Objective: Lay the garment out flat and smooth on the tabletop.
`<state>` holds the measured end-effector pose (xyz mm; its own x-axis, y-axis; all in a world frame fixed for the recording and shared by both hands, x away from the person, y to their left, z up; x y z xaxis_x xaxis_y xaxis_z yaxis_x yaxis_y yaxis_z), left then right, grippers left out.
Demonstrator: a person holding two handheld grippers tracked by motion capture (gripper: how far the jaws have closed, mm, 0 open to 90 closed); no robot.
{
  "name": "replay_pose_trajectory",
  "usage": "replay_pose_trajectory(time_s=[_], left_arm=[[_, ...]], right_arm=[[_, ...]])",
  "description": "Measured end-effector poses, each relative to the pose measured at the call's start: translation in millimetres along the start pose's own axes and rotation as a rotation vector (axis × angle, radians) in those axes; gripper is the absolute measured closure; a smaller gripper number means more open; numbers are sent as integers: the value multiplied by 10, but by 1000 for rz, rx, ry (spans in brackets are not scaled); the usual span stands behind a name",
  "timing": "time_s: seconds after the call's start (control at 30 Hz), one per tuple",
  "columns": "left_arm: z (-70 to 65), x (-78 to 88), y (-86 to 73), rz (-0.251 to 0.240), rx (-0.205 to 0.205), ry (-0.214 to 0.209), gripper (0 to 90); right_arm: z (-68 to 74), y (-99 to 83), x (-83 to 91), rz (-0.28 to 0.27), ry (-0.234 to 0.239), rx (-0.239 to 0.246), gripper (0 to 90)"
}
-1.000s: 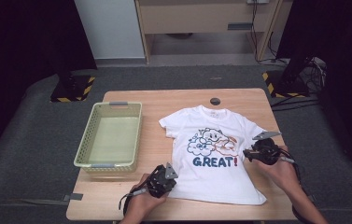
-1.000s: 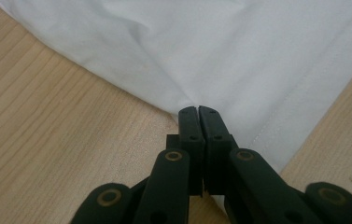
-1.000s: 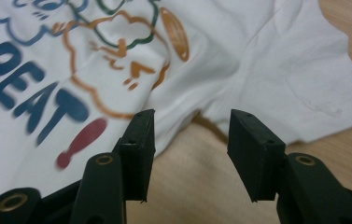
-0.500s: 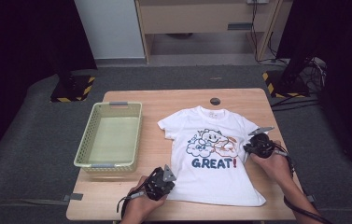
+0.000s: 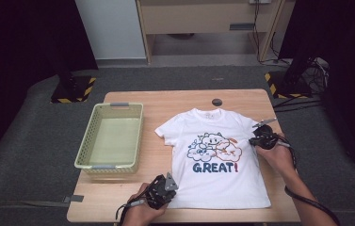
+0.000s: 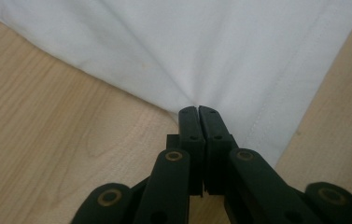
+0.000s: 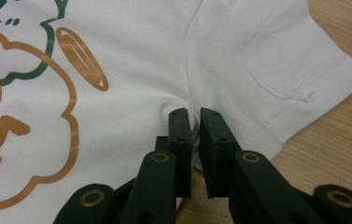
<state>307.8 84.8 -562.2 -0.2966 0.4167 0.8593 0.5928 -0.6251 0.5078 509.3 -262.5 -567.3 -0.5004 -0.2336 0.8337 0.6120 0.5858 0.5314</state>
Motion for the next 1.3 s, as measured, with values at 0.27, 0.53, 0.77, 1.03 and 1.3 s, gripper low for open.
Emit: replay_pose_trajectory(time_s=[0.27, 0.53, 0.77, 1.03, 1.3], left_arm=[[-100, 44, -72, 6, -15, -14, 894], [-56, 118, -142, -15, 41, -38, 894], [0, 172, -51, -97, 99, -5, 559], [99, 99, 172, -142, 162, -28, 289], [305, -81, 508, -164, 195, 4, 178]], right_arm=[[67, -98, 79, -3, 19, 5, 825], [136, -135, 117, -7, 33, 12, 824], [124, -138, 179, -56, 35, -2, 641], [-108, -95, 234, -160, 38, -52, 227], [-450, -29, 146, -202, 25, -111, 295]])
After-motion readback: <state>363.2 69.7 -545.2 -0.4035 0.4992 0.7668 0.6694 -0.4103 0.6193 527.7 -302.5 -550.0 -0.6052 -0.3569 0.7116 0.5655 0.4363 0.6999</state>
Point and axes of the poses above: each handheld gripper's, and its own axes: x roughly backward along the jaws, y roughly out of its top, z roughly to its left, the point moved 7 cm from there along -x, roughly forward along the jaws, and after that the axes turned 11 degrees about x, right-handed, at the moved point
